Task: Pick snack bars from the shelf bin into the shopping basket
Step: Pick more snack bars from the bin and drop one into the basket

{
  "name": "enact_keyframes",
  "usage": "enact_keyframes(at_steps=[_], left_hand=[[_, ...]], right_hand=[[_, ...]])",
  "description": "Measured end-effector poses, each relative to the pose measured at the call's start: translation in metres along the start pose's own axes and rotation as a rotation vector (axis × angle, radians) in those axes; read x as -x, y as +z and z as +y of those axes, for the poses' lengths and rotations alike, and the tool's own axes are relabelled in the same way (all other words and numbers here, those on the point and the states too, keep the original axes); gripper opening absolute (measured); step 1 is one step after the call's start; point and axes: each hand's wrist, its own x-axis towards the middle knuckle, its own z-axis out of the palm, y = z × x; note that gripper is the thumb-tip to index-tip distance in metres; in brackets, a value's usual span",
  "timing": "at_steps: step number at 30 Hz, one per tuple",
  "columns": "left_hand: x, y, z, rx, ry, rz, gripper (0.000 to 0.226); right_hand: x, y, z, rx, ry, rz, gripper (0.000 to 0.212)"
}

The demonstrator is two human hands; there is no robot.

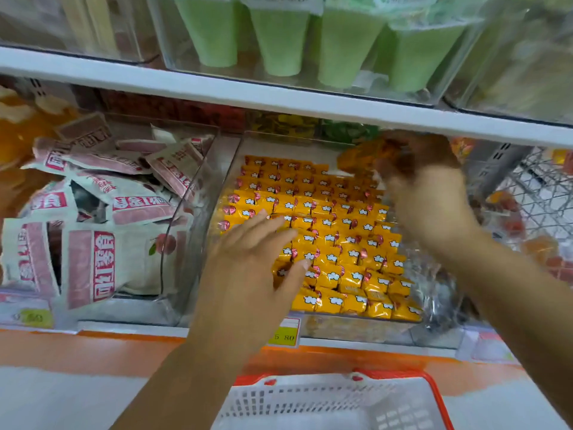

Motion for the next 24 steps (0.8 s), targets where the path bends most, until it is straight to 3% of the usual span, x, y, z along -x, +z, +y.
enact_keyframes(at_steps=[3, 4, 7, 15, 21, 24], left_hand=[[-0.003, 0.006, -0.003, -0.118, 0.013, -0.035, 0.049], [-0.003, 0.007, -0.003, -0.138, 0.008, -0.042, 0.049], [-0.002, 0.01, -0.003, -0.153, -0.007, -0.045, 0.047], [-0.002, 0.011, -0.002, -0.151, -0.019, -0.021, 0.045], [-0.002, 0.012, -0.003, -0.164, -0.011, -0.009, 0.046], [-0.001, 0.013, -0.004, -0.146, -0.007, -0.012, 0.047]], right_hand=[[-0.039, 0.018, 0.017, 0.235, 0.006, -0.128, 0.014], [-0.05, 0.025, 0.025, 0.303, 0.023, -0.182, 0.022], [-0.071, 0.039, 0.042, 0.275, -0.035, -0.341, 0.028], [-0.094, 0.057, 0.052, 0.267, -0.098, -0.472, 0.022], [-0.096, 0.064, 0.053, 0.395, -0.165, -0.653, 0.024], [-0.098, 0.053, 0.051, 0.362, -0.135, -0.579, 0.028]])
